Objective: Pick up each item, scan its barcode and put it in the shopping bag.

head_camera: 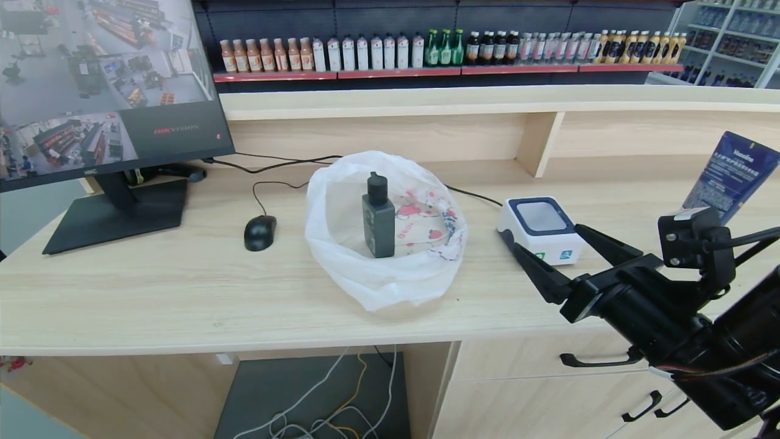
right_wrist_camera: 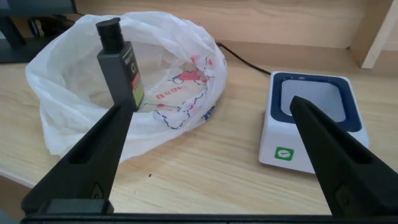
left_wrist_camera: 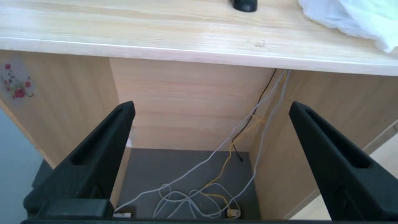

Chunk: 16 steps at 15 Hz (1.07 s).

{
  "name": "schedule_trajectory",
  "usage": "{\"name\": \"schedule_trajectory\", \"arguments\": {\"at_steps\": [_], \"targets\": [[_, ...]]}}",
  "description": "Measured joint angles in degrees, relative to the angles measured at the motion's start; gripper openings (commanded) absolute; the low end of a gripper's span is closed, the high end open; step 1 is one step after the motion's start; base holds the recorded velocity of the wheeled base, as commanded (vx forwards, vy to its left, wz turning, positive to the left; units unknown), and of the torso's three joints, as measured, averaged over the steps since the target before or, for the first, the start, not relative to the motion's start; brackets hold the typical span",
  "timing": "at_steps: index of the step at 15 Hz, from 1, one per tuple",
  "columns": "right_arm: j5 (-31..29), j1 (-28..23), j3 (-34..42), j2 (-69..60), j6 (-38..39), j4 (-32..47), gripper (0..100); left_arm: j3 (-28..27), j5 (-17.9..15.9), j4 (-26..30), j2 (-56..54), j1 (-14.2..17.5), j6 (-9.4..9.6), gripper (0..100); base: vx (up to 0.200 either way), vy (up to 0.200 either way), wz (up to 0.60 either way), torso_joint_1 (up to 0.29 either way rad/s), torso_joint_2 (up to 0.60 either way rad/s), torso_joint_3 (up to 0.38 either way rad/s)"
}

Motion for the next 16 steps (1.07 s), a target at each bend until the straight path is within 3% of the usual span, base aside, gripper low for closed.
{"name": "schedule_trajectory", "arguments": {"at_steps": [16], "targets": [[0.0, 1.3, 2.3, -0.5, -0.1, 0.0, 100, 0.0, 0.0, 0.0, 0.0, 0.0, -0.06, 100, 0.000, -0.200, 0.00, 0.003, 0.00, 0.002]]}}
